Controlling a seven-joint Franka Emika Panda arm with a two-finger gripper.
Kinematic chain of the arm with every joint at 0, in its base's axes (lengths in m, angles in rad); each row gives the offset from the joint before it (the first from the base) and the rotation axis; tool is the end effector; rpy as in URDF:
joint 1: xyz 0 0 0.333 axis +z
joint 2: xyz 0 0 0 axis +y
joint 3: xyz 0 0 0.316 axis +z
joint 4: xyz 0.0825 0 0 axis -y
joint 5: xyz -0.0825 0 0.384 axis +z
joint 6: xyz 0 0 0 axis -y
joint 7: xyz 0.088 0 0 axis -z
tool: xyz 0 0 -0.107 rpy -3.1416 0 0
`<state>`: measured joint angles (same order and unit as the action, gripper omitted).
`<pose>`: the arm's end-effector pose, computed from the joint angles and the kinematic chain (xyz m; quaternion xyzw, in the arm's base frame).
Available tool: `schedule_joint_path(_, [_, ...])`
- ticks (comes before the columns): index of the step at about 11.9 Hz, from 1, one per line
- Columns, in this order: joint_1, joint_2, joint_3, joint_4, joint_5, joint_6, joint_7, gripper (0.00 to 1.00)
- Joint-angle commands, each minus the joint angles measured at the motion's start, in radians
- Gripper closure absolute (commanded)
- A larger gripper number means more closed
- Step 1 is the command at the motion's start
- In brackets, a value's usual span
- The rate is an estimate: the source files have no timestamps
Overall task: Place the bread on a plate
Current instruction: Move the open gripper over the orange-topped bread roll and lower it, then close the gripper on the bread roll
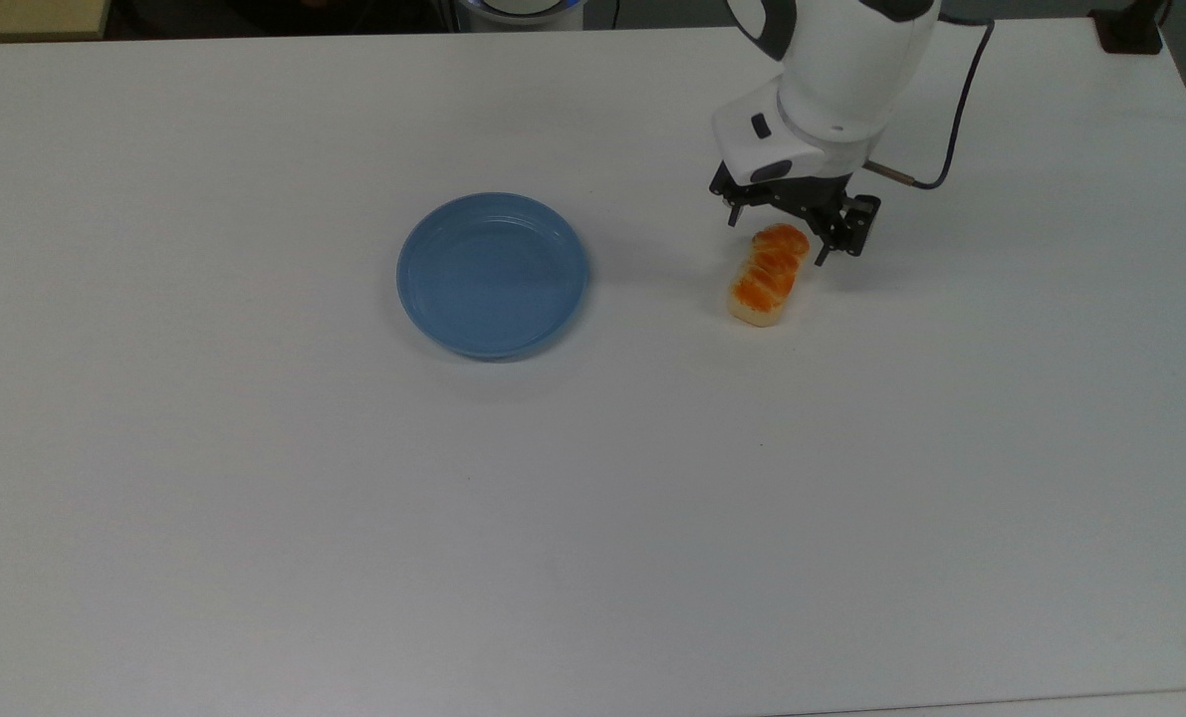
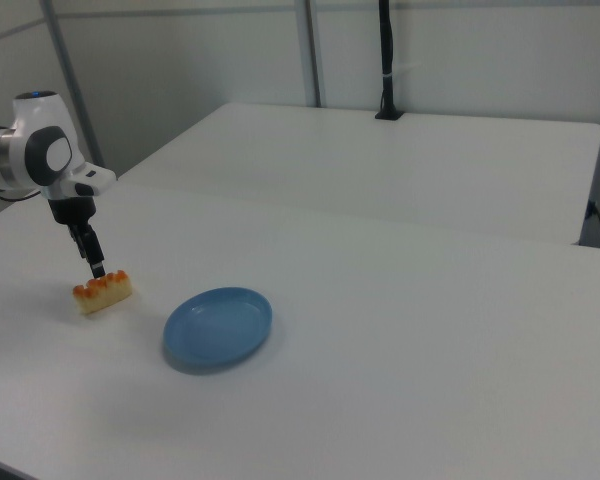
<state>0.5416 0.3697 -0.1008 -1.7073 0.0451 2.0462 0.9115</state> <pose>0.5857 0.2856 0.3752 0.9706 -0.2404 -0.0122 0.0077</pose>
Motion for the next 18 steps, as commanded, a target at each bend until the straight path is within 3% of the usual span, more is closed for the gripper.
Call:
schedule_joint_path(1, [0.020, 0.018, -0.011, -0.008, -0.019, 0.034, 0.033, 0.00])
schedule_joint_path(9, [0.041, 0.100, -0.010, -0.005, -0.053, 0.071, 0.035, 0.00])
schedule_joint_path(11, [0.034, 0.113, 0.016, -0.003, -0.080, 0.077, 0.035, 0.00])
schedule_joint_path(12, [0.029, 0.120, 0.029, -0.003, -0.103, 0.078, 0.035, 0.06])
schedule_joint_path(14, [0.028, 0.120, 0.029, -0.005, -0.106, 0.098, 0.032, 0.34])
schedule_joint_path(17, [0.012, 0.098, 0.030, -0.002, -0.103, 0.098, 0.027, 0.53])
schedule_joint_path(18, [0.006, 0.080, 0.030, -0.002, -0.103, 0.095, 0.023, 0.54])
